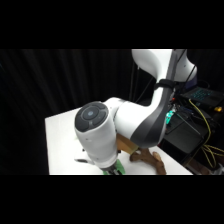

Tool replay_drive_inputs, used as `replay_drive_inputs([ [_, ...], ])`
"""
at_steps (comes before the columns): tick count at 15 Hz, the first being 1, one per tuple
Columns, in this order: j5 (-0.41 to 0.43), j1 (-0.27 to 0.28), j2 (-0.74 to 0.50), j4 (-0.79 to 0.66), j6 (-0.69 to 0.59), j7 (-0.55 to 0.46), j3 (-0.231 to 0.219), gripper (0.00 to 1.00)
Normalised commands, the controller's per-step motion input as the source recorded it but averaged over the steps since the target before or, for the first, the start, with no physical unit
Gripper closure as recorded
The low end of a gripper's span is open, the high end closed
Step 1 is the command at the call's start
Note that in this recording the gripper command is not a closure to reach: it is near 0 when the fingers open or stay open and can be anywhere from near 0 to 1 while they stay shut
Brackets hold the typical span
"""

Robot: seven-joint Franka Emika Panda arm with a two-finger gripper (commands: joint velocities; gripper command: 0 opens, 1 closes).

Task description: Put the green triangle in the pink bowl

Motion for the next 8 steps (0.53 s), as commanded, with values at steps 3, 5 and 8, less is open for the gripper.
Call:
replay_drive_inputs([
  [3, -0.102, -0.066, -0.48, -0.43, 0.05, 0.09, -0.045, 1.0],
  [5, -0.114, -0.071, -0.48, -0.43, 0.1, 0.12, -0.031, 1.0],
  [8, -0.114, -0.082, -0.51, -0.52, 0.2, 0.15, -0.02, 1.0],
])
